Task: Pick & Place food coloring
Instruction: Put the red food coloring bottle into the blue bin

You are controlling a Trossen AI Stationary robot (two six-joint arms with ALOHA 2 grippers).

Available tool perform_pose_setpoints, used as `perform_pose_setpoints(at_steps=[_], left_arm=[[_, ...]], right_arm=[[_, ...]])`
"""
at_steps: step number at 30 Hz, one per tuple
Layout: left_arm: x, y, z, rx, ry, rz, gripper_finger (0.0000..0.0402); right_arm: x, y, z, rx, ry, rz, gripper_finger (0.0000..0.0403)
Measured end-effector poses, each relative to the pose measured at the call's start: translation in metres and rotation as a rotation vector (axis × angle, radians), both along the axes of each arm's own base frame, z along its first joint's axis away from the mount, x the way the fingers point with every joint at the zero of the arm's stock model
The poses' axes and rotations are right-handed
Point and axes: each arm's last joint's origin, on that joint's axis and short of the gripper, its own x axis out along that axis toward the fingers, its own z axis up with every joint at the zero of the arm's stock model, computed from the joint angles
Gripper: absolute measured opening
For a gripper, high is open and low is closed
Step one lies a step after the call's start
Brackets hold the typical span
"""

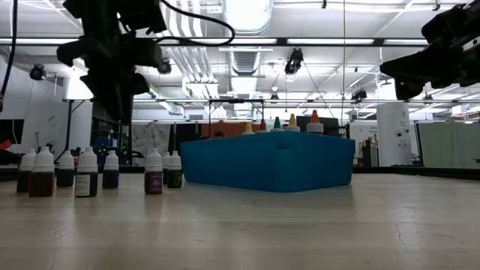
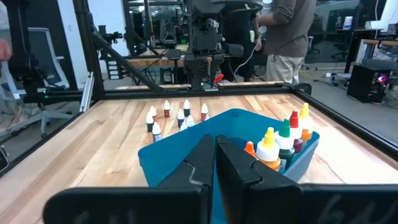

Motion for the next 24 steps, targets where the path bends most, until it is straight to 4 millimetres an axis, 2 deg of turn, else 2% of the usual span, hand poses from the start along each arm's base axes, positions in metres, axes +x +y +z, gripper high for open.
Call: perform_pose_setpoints(at_steps=[6, 12, 20, 24], left_arm=[[-0.004, -0.002, -0.013, -0.007, 0.021, -0.009, 0.011], [-0.003, -0.004, -0.018, -0.009, 0.002, -0.011, 0.0116], [-0.002, -0.005, -0.02, -0.021, -0.005, 0.019, 0.0175], [-0.002, -0.005, -0.02, -0.023, -0.005, 0.024, 0.0189]], right_arm=[[0.0, 0.0, 0.0, 0.001, 0.0, 0.0, 0.0009], [0.0, 0.0, 0.0, 0.001, 0.0, 0.0, 0.0009], [0.0, 0.0, 0.0, 0.002, 0.0, 0.0, 0.0009], [0.0, 0.0, 0.0, 0.002, 0.0, 0.0, 0.0009]])
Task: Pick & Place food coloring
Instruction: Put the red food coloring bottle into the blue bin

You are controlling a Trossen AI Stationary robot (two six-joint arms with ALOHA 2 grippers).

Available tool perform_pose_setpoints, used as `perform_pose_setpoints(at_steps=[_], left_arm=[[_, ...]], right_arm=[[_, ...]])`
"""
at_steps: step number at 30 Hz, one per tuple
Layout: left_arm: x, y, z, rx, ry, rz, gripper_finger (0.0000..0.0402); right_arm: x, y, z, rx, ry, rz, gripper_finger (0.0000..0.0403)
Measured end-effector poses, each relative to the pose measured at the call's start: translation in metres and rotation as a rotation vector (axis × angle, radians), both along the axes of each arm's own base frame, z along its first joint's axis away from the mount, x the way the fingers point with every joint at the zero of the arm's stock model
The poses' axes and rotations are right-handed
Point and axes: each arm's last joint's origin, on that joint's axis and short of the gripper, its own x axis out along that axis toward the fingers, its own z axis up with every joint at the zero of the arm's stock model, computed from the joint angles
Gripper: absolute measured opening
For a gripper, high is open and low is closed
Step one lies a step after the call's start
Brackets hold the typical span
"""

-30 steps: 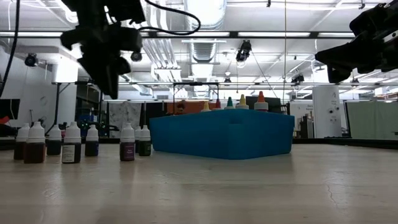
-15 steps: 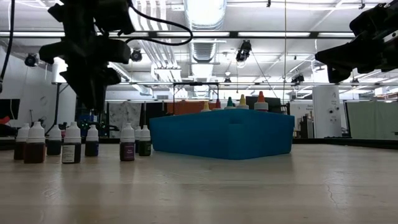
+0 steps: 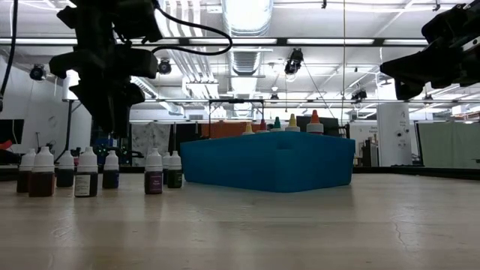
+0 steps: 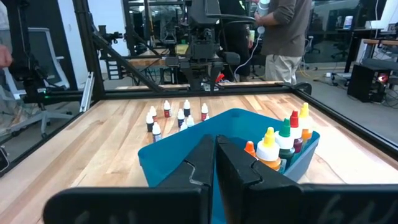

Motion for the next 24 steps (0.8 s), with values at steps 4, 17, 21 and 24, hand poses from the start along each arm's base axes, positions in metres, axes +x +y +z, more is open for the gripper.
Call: perform_pose_setpoints(at_steps=[4, 17, 21, 24], left_arm=[[0.0, 0.0, -0.001, 0.002, 0.003, 0.0, 0.019], [0.006, 0.0, -0.022, 0.0, 0.081, -0.004, 0.019], [0.009, 0.0, -0.027, 0.0, 0.098, -0.003, 0.019], [0.012, 0.0, -0.031, -0.001, 0.11, -0.003, 0.019]], right_arm=[[0.0, 0.0, 0.0, 0.0, 0.0, 0.0, 0.0009], [0.0, 0.0, 0.0, 0.0, 0.001, 0.0, 0.0009], [0.0, 0.0, 0.0, -0.001, 0.001, 0.001, 0.0009], [0.0, 0.0, 0.0, -0.001, 0.001, 0.001, 0.0009]])
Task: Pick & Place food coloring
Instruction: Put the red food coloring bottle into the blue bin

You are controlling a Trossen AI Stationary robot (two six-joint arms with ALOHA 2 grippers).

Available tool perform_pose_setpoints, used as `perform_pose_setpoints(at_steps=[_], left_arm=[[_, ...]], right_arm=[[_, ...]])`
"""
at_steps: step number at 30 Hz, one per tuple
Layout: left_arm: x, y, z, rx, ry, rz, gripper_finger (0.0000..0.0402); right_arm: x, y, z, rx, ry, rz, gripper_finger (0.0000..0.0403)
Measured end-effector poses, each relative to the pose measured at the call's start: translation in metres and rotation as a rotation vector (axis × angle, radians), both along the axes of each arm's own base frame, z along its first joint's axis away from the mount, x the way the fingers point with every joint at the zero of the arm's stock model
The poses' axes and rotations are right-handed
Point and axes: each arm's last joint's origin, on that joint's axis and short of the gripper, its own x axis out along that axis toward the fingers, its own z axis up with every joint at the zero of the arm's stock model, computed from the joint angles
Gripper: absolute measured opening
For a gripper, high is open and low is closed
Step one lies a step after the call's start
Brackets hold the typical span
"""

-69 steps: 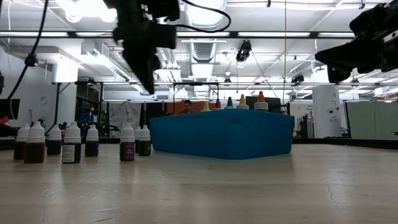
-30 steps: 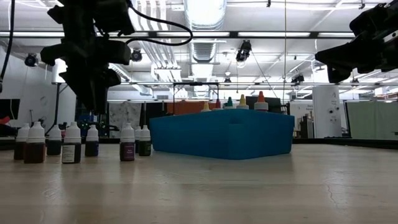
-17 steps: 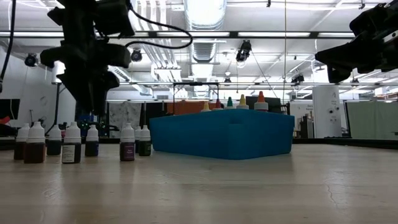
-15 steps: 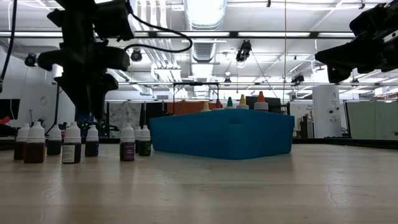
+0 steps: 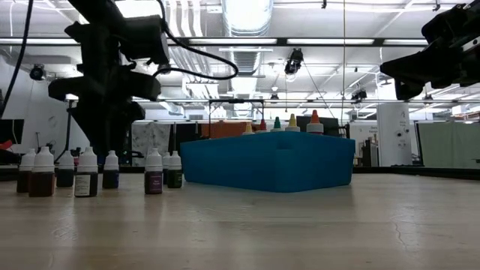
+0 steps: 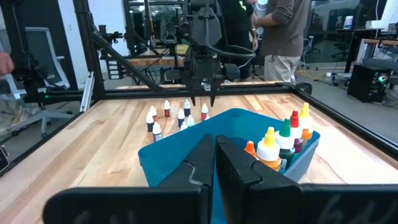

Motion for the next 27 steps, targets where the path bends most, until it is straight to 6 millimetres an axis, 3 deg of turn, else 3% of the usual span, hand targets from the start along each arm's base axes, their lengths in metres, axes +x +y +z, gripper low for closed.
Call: perform_pose_setpoints(at_steps=[27], left_arm=[[0.012, 0.001, -0.019, 0.0, 0.042, 0.025, 0.019]], right_arm=[[0.0, 0.0, 0.0, 0.0, -0.001, 0.0, 0.0009]])
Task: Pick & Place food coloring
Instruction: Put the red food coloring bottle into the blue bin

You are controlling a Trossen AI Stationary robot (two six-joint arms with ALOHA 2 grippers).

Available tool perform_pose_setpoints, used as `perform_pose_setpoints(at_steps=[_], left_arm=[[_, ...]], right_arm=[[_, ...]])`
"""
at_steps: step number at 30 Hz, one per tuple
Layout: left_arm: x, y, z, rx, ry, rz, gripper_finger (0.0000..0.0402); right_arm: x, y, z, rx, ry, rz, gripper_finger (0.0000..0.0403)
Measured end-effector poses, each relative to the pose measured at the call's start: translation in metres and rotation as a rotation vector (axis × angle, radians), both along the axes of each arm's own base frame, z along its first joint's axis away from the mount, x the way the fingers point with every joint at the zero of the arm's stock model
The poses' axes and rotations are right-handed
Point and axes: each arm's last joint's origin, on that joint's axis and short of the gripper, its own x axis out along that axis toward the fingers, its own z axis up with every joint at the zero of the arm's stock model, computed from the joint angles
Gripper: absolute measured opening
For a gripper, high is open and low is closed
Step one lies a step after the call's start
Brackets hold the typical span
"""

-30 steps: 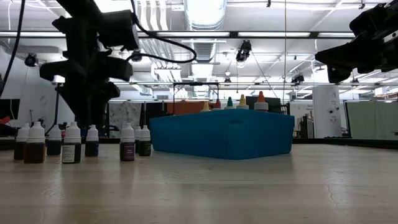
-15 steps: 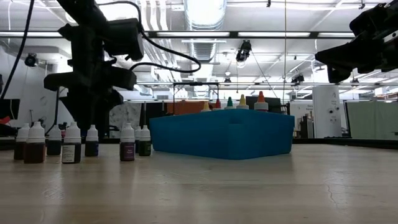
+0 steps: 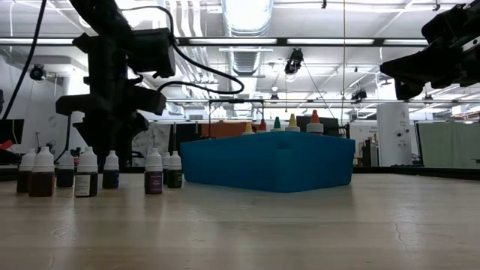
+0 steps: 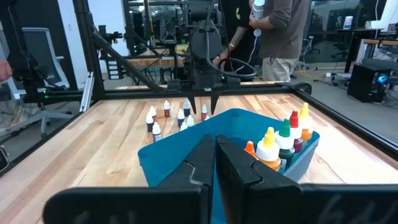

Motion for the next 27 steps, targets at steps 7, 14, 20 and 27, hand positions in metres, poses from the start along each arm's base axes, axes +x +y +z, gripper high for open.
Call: perform_pose_setpoints(at_steps=[7, 14, 20, 27], left_arm=[[-0.002, -0.0001, -0.0015, -0.001, 0.015, -0.001, 0.0181], [-0.0022, -0.0001, -0.0015, -0.002, 0.017, 0.001, 0.0131], [-0.0022, -0.0001, -0.0015, -0.002, 0.017, 0.001, 0.0107], [-0.0016, -0.0001, -0.0014, -0.002, 0.011, 0.001, 0.0106]], right_arm=[[0.0, 0.0, 0.0, 0.002, 0.0, 0.0, 0.0009], [0.0, 0.0, 0.0, 0.001, 0.0, 0.0, 0.0009], [0.0, 0.0, 0.0, 0.002, 0.0, 0.0, 0.0009], [0.0, 0.0, 0.0, 0.001, 0.0, 0.0, 0.0009]])
